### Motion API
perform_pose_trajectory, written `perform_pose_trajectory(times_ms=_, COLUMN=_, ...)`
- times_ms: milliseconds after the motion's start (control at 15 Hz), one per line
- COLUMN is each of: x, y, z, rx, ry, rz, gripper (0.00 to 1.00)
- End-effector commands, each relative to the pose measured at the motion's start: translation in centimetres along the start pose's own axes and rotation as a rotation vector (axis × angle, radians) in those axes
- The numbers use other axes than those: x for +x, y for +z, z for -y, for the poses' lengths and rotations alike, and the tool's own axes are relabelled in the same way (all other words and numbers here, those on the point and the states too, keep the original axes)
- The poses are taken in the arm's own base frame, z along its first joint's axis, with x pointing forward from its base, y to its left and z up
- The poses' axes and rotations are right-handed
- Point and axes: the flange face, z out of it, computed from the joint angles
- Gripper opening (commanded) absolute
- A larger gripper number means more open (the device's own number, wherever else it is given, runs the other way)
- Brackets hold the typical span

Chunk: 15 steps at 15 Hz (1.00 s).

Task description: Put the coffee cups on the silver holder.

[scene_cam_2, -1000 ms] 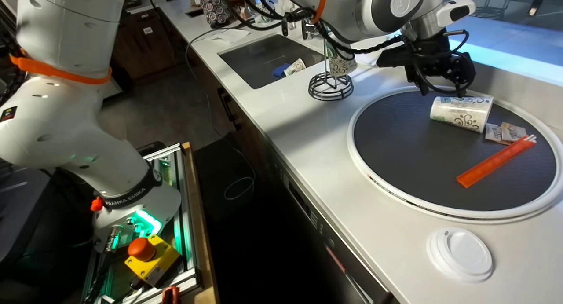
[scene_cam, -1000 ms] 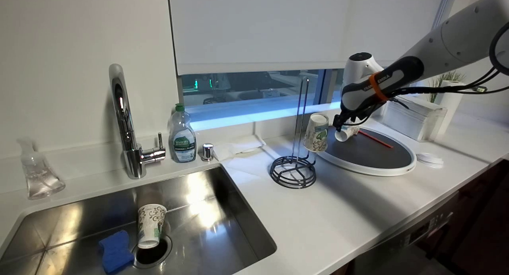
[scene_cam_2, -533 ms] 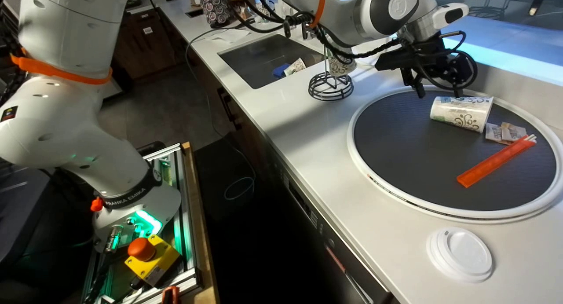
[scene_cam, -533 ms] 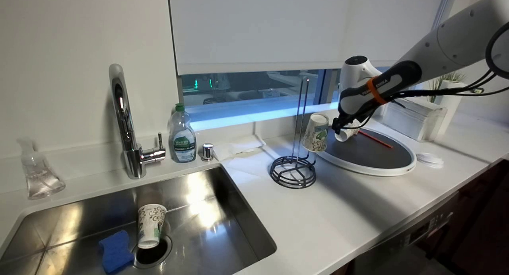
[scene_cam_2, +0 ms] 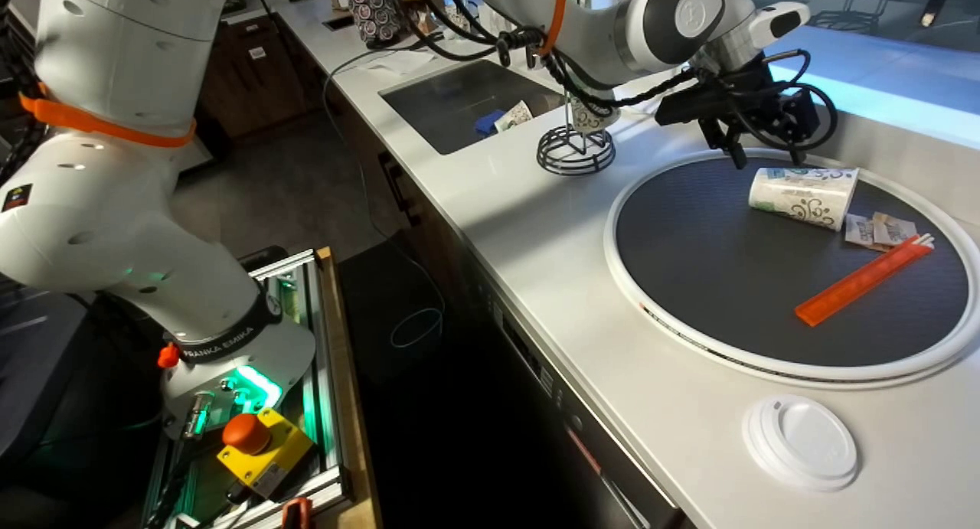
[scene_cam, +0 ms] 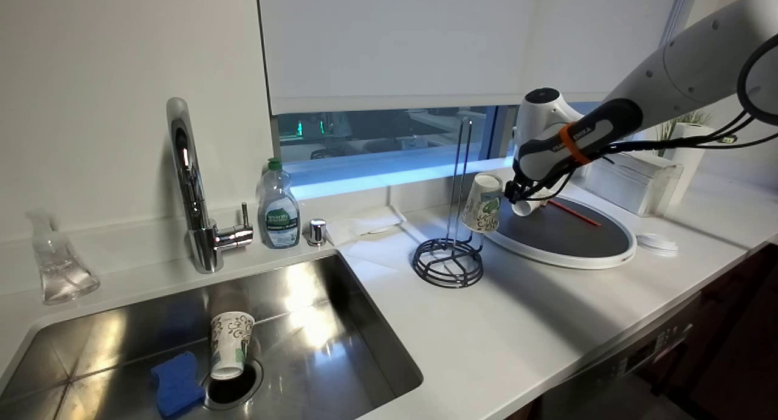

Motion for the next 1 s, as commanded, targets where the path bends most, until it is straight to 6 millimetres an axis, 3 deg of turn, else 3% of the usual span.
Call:
perform_pose_trajectory(times_ms=0, x=0.23, y=0.87, z=0.14, rx=-0.036, ry=-0.015, rz=-0.018, gripper=0.97)
perform_pose_trajectory(times_ms=333, x=0.08, y=1.13, z=-0.12, rx=-0.050, ry=-0.021, rz=-0.017, gripper=0.48)
perform_pose_trajectory(times_ms=667, x=0.30, y=0.71, z=-0.33, rx=-0.064, ry=-0.027, rz=-0.025, gripper=0.29)
perform_pose_trajectory(times_ms=933, x=0.44, y=0.36, z=-0.32, rx=-0.069, ry=-0.029, rz=-0.030, gripper=0.25)
